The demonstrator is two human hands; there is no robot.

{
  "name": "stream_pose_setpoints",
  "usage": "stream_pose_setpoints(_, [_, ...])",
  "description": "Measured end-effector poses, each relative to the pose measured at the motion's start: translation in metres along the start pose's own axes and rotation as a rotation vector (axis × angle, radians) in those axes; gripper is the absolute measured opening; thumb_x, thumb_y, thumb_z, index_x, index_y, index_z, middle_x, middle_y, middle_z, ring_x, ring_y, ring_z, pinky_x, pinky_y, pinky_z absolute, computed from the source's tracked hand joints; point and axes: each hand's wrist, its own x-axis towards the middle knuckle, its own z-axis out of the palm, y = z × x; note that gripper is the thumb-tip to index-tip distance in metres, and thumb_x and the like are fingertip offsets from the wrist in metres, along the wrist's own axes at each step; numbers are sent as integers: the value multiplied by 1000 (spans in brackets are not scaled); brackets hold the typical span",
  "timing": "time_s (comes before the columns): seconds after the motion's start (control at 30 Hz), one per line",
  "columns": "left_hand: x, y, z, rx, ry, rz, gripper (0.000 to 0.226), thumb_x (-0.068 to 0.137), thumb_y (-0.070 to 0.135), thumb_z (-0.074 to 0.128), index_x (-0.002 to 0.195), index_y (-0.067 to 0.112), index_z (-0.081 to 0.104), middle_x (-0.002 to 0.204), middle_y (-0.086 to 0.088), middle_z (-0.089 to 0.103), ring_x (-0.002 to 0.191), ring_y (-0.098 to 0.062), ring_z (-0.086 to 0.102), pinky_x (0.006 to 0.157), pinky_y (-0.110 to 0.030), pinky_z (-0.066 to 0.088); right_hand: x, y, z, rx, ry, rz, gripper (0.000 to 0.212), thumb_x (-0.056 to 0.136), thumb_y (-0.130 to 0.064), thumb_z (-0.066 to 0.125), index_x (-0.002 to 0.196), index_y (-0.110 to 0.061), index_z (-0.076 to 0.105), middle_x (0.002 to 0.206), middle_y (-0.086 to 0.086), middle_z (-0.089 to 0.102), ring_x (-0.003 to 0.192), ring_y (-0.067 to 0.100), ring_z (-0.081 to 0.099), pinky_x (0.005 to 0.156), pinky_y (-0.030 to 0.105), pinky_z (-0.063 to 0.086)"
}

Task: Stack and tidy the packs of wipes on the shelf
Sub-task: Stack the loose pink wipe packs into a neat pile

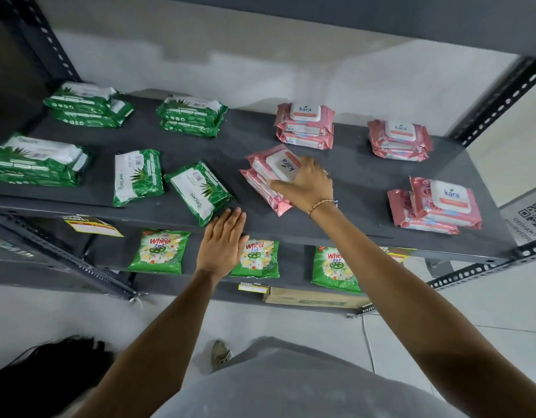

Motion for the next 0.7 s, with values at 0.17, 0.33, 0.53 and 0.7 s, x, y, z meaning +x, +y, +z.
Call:
stream_pose_setpoints(0.17, [-1,11,-1,-97,32,-79,48,99,33,25,129,6,50,131,-13,59,127,-26,41,105,-42,29,3,-7,7,-114,-40,-15,73,73,-58,63,123,-9,43,126,10,52,118,32,49,99,45,37])
stream_pose_setpoints(0.33, [30,73,-39,-499,81,-434,51,98,35,21,117,6,59,121,-10,61,115,-27,53,98,-35,35,16,-1,-15,118,-219,78,61,81,-71,41,103,-17,60,107,9,65,96,27,63,82,38,49])
stream_pose_setpoints(0.53, [119,90,-69,-928,-342,-952,79,92,62,22,122,-1,58,129,-19,56,119,-33,51,102,-43,40,23,23,-20,466,-417,368,76,67,-65,62,124,-15,50,103,4,68,87,17,68,69,31,59])
stream_pose_setpoints(0.7, [149,53,-85,-876,-485,-703,51,90,54,41,91,11,68,81,-5,66,80,-22,61,59,-24,41,5,29,-12,696,-541,533,79,74,-55,67,132,-13,35,120,19,51,94,30,61,71,38,58])
